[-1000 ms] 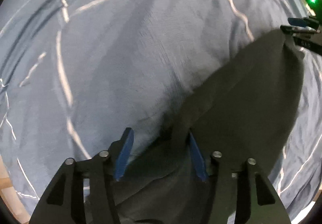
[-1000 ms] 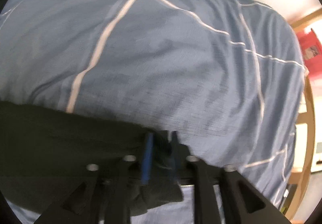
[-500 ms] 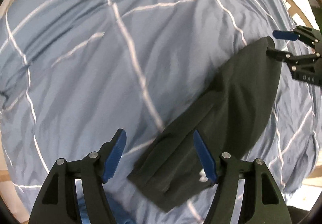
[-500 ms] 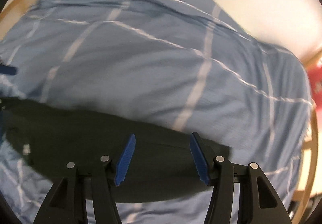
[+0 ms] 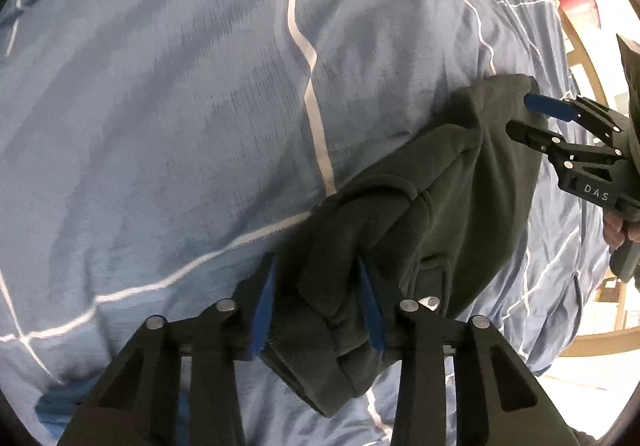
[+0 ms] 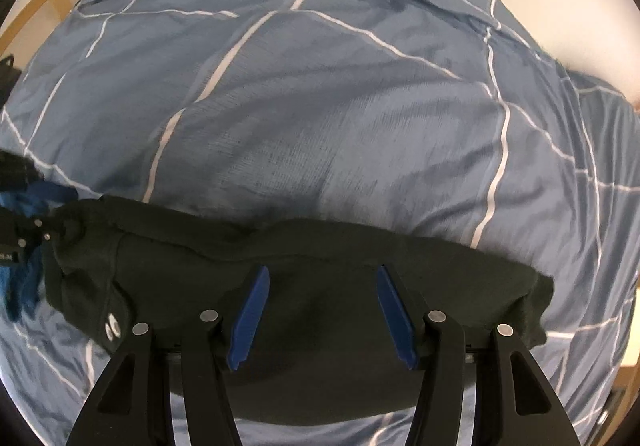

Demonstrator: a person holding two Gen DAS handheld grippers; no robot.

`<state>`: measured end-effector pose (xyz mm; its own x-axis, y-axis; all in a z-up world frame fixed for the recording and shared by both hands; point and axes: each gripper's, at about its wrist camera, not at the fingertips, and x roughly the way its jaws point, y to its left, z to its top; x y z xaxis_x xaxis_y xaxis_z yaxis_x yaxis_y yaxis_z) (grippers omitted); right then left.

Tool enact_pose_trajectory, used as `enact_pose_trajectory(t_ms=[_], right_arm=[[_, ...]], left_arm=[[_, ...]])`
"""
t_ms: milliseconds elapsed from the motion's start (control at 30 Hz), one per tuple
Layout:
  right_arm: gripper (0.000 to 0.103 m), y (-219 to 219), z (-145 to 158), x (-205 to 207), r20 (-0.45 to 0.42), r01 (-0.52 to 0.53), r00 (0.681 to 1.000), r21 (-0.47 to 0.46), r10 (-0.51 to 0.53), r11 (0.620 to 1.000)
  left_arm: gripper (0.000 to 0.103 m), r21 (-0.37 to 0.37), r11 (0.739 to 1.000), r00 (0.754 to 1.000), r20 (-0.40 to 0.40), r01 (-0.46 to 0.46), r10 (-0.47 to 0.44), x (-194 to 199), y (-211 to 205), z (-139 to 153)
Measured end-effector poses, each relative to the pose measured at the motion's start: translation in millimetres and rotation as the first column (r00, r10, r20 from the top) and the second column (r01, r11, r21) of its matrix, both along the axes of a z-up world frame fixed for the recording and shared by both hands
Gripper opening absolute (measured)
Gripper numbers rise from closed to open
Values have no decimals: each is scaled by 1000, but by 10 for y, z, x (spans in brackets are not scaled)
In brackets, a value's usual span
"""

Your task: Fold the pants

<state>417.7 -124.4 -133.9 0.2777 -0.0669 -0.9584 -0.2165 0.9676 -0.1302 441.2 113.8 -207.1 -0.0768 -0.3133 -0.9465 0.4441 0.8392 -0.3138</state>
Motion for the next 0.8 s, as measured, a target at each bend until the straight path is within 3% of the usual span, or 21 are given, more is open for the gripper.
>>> enact_pose_trajectory(t_ms=[67, 133, 233, 533, 667, 800], right_arm=[[56, 5, -36, 4, -3, 22, 1000, 2, -22, 1000], [56, 5, -72, 2, -8, 48, 999, 9, -48, 999], [56, -2, -104, -14, -14, 73, 997, 38, -73, 997], [56, 227, -312, 89, -20, 59, 998, 67, -57, 996], [56, 270, -375, 136, -16, 64, 998, 52, -63, 997], [56, 217, -294, 101, 10, 83, 996, 37, -84, 996]], left_arm=[[21, -3, 1000, 1000, 4, 8, -8, -27, -8, -19], [17, 14, 1000, 999, 47, 8, -9, -67, -33, 41], [16, 45, 999, 994, 109, -2, -3, -197, -3, 190], [17, 92, 990, 993, 65, -104, 99, -137, 315, 15], [22, 157, 982, 992, 78, -106, 95, -108, 288, -80], [49, 194, 966, 984, 87, -169, 154, -73, 351, -73]])
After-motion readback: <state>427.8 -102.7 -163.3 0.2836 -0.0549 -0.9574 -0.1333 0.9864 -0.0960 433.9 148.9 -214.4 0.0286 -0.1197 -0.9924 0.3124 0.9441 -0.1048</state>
